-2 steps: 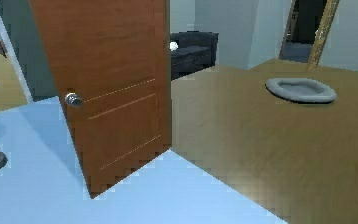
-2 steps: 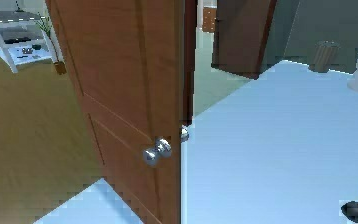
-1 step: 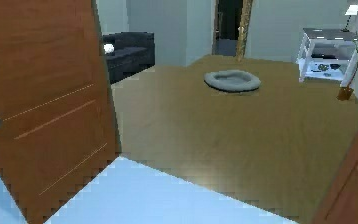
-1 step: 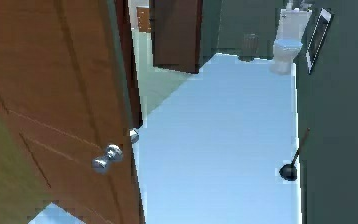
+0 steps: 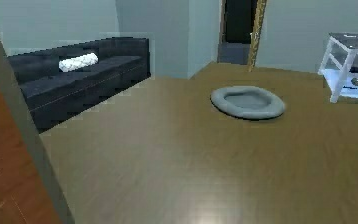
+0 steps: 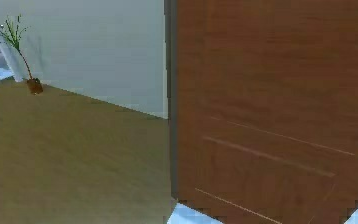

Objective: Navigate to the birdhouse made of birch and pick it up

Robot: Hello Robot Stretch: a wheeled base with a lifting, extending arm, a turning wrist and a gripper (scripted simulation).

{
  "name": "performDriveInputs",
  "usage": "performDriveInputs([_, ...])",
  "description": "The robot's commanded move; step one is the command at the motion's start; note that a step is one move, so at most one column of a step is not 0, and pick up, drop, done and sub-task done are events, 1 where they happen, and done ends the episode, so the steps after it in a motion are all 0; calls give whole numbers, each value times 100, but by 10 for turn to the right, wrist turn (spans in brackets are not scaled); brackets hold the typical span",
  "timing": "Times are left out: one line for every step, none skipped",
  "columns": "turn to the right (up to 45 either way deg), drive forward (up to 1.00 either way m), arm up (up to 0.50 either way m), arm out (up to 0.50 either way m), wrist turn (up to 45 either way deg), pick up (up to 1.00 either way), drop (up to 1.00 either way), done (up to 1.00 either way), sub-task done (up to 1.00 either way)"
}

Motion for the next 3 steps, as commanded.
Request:
performDriveInputs([0, 100, 0, 0, 0, 0, 0, 0, 0])
performDriveInputs([30, 0, 0, 0, 0, 0, 0, 0, 0])
performDriveInputs([-60, 0, 0, 0, 0, 0, 0, 0, 0])
